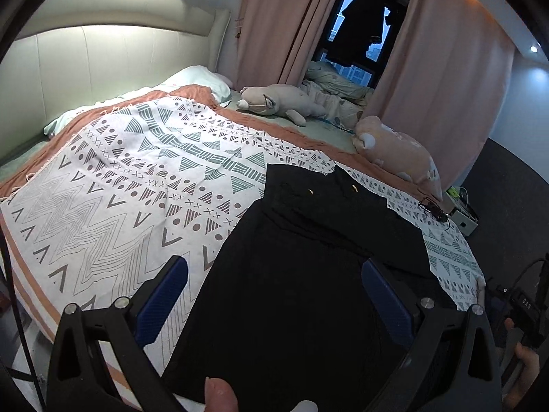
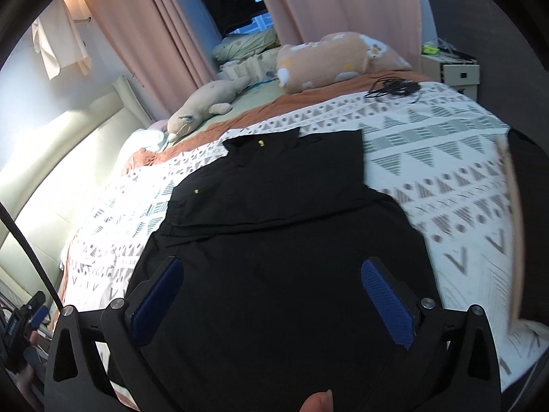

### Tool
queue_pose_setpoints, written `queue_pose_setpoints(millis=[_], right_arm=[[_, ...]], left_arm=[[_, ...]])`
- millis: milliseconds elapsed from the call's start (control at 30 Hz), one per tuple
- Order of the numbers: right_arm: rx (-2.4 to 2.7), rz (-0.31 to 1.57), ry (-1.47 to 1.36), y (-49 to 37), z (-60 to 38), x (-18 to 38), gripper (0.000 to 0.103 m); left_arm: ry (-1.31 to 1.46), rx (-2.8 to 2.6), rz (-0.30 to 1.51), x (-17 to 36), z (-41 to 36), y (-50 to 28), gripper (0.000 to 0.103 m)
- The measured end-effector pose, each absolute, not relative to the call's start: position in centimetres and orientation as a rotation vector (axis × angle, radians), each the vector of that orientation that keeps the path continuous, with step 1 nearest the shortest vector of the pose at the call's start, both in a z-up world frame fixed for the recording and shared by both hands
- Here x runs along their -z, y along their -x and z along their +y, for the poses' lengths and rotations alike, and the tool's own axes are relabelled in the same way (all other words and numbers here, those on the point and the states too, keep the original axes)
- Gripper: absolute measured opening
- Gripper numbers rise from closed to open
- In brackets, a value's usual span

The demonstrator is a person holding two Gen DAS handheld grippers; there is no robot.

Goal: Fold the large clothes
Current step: 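Raise both tools above the lengthwise-folded black jacket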

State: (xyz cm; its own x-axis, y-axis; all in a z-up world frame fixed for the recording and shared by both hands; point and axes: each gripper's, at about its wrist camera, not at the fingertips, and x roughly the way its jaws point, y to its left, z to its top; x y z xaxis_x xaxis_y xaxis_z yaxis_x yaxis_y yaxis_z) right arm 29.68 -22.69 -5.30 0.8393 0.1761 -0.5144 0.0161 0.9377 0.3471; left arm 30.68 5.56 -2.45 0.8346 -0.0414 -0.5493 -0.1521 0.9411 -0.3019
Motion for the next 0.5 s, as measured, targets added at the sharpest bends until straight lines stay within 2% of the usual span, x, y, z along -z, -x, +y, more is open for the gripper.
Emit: queue_pose_setpoints(millis=[267, 500], right_arm=[[-0.039, 0.567, -0.296, -21.3, -24.4, 6.5, 0.103], [-0.017, 0.546, -0.33, -15.7, -26.3, 7.8, 0.103]], left_arm=[[0.285, -0.002, 0.598, 3.0, 5.3, -26.0, 0.103], [0.236, -0.009, 0.52, 3.4, 5.4, -21.2, 0.103]])
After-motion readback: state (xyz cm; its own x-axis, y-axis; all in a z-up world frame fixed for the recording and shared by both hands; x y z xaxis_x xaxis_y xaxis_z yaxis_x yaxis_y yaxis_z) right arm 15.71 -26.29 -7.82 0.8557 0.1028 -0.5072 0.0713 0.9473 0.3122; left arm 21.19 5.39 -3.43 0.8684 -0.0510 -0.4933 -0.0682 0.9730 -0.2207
